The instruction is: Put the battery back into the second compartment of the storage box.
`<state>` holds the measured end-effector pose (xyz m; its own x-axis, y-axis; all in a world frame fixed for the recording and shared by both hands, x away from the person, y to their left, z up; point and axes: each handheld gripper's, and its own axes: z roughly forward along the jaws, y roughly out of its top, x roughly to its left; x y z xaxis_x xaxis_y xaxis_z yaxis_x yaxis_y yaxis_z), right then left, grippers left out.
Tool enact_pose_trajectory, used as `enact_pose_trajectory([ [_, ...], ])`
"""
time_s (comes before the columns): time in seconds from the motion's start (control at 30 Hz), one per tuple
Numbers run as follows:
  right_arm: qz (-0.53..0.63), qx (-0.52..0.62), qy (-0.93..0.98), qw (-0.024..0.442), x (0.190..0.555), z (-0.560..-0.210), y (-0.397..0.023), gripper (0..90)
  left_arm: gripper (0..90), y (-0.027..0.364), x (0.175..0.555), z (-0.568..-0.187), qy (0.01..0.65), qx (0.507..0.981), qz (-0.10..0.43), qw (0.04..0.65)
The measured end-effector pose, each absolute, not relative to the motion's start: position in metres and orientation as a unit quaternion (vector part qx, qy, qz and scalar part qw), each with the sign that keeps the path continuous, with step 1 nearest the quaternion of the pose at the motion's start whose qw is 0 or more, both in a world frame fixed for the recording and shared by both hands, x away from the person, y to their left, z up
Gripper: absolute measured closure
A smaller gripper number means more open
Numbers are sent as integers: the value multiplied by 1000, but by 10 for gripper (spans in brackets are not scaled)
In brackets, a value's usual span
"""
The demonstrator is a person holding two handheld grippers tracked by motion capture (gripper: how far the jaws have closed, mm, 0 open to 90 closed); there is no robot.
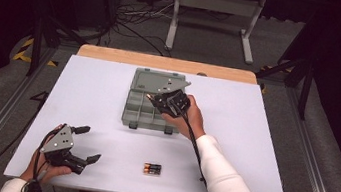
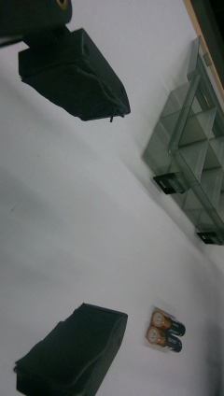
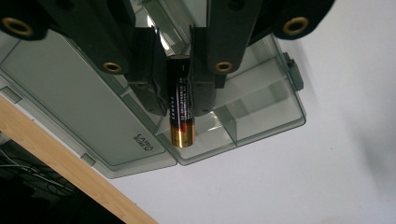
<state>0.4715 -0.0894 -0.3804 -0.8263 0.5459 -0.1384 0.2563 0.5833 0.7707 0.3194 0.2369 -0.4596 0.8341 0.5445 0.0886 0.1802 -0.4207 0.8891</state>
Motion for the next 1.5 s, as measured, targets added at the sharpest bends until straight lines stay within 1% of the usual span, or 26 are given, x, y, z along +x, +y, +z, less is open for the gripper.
enact_pose_trajectory([
  [0.03,389,234,871,189,475,-381,-86,778,41,237,319,-460,221,822,188,490],
  [0.13,394,246,867,181,482,-383,-84,778,41,239,319,-459,223,818,186,496],
  [0.23,378,250,872,186,487,-389,-82,778,40,239,319,-459,221,817,188,498],
  [0.5,365,272,871,185,499,-397,-84,778,41,237,318,-457,216,816,189,501],
  [0.73,362,277,871,184,504,-398,-79,778,41,237,319,-457,214,817,188,501],
  [1.13,336,280,881,180,510,-412,-62,778,41,236,318,-456,210,816,187,505],
  [1.5,334,286,881,174,511,-418,-61,777,41,237,318,-457,210,817,182,505],
])
